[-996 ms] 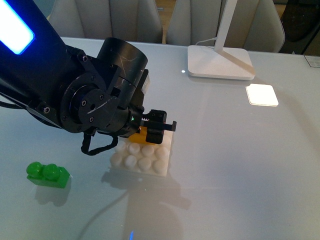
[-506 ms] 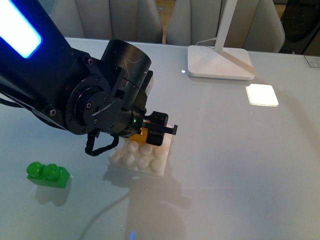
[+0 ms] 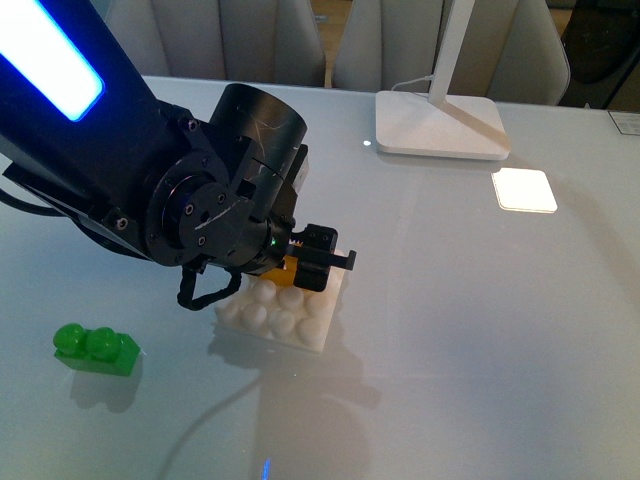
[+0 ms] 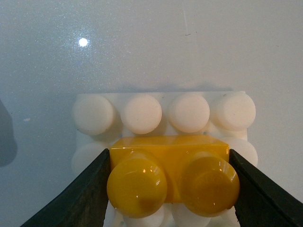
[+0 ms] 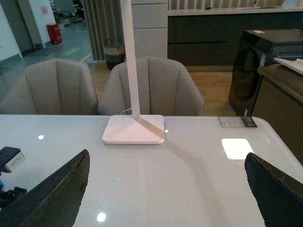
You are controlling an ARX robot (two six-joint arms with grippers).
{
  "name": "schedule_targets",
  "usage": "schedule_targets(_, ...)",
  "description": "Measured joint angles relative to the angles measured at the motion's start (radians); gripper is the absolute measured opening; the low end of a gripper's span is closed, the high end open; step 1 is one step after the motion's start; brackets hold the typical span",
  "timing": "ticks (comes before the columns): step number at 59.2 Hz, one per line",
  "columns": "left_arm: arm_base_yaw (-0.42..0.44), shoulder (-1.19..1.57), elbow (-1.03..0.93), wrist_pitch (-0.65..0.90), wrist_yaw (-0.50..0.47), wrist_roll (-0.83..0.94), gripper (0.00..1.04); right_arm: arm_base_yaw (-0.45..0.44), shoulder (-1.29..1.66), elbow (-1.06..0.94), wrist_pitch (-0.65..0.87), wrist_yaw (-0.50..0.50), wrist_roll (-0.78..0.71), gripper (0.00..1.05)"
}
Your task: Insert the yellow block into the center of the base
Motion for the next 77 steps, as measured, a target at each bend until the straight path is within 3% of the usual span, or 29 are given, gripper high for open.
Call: schedule_targets(77,-0.002,0.027,0.01,0.001,-0.03,-0.034,0.61,0.0,0.0,0.0,0.0,0.0,0.0,0.96)
